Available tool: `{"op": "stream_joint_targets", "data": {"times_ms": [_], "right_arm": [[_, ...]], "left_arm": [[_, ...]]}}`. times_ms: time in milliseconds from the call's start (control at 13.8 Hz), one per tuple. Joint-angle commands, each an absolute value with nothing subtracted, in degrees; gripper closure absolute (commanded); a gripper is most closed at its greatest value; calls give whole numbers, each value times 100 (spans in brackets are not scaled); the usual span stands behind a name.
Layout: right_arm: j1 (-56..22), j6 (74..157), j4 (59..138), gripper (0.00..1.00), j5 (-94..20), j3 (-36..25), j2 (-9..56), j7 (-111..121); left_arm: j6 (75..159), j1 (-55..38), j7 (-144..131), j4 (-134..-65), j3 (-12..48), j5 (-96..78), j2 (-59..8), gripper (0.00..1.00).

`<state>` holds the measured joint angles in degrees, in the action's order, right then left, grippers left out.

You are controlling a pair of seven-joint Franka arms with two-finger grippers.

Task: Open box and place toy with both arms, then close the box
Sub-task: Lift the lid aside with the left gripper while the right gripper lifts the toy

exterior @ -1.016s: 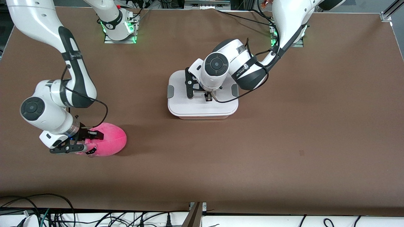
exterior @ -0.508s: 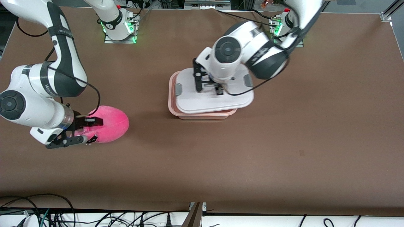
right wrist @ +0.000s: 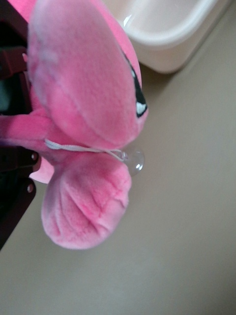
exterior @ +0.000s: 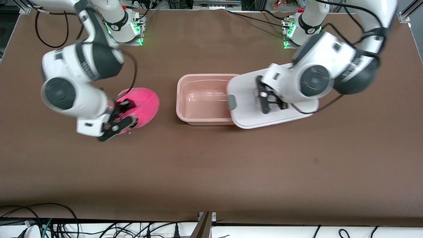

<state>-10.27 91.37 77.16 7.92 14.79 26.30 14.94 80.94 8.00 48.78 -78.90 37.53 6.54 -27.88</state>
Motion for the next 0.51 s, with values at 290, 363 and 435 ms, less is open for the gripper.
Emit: {"op": "stream_joint_targets", "data": {"times_ms": [290, 363, 435], "right_arm": [[-2837, 9218, 7673, 100, 1976, 1626, 2812, 1206], [-2969, 9350, 7673, 100, 2004, 1617, 2856, 1082], [-3040, 9421, 7673, 100, 2091, 1617, 2926, 924]], "left_arm": [[7840, 1765, 6547, -7954, 3797, 1423, -2426, 100], [7849, 1793, 6617, -7945, 3806, 1633, -2426, 100], [7857, 1793, 6749, -7945, 3806, 1817, -2426, 100]]}}
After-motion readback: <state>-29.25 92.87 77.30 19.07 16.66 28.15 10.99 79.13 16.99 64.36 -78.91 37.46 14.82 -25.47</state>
